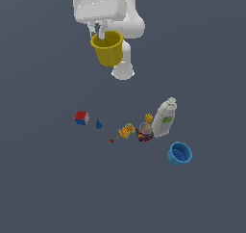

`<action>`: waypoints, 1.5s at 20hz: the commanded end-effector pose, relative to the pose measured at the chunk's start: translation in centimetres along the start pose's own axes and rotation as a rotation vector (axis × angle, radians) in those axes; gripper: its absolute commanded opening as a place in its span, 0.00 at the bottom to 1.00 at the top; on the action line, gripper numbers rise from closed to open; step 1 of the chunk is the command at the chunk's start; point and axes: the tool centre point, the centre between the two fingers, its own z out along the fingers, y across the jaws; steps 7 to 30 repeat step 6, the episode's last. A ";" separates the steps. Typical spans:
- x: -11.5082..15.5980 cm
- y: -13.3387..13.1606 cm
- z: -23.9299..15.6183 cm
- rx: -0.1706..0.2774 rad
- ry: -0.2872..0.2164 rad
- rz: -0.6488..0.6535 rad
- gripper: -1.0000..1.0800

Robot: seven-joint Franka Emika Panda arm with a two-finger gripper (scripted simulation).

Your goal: Pick up a designated object from a clutter of objects.

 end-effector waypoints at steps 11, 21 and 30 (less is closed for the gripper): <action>0.1 -0.2 -1.3 0.002 0.001 0.000 0.00; 0.1 -0.2 -1.3 0.002 0.001 0.000 0.00; 0.1 -0.2 -1.3 0.002 0.001 0.000 0.00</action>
